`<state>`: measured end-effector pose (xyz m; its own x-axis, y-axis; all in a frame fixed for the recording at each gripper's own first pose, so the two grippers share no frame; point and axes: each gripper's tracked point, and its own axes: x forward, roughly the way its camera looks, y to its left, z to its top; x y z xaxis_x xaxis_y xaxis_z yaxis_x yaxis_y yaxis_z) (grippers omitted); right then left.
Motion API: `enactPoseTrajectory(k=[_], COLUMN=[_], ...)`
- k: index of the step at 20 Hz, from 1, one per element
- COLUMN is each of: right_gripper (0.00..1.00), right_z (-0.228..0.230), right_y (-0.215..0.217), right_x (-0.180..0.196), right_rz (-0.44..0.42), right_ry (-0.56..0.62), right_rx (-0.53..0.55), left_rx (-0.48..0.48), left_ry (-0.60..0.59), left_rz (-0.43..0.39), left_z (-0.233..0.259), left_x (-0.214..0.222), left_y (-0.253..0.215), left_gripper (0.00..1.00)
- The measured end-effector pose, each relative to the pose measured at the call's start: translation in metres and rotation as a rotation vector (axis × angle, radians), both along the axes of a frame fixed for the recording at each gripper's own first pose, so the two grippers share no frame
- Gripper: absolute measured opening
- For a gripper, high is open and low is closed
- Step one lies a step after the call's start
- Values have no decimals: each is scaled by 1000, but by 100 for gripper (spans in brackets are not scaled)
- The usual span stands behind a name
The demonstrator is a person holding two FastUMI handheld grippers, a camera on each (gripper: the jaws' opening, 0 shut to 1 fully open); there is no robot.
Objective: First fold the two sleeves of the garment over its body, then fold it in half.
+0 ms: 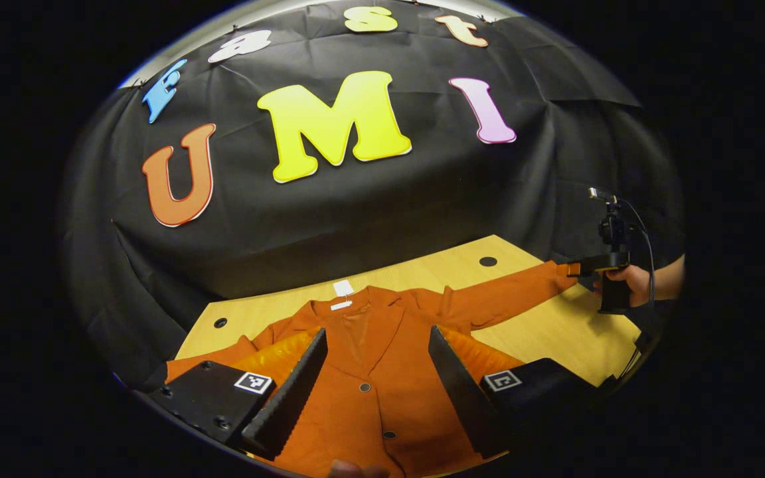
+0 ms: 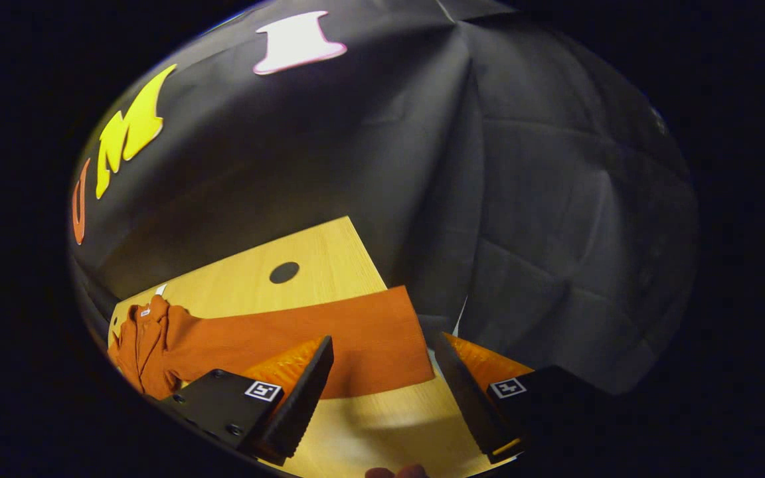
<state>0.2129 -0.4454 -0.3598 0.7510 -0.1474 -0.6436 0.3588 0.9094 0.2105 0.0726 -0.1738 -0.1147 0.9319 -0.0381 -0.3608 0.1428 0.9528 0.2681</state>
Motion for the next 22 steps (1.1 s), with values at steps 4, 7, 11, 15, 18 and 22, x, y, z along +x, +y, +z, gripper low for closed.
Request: enactPoseTrajectory(k=[4,7,11,15,18,22], right_gripper=[96,92,80,35,1,0], right_z=[-32,-39,-34,-22,-4,72], right_y=[-10,-5,-6,-22,-1,27], right_x=[20,32,28,15,13,15], right_rz=[-28,-34,-28,-29,-8,25], right_ry=[44,41,69,102,92,-24], right_rx=[112,235,279,164,203,197], left_rx=[17,34,29,8,-14,-76], left_ry=[25,42,50,50,33,-15], left_rz=[5,15,37,66,85,145], left_z=[-4,-9,-11,-12,-8,3], left_x=[11,16,21,23,18,6], left_y=[-1,2,11,18,26,60], left_gripper=[99,99,99,99,99,99])
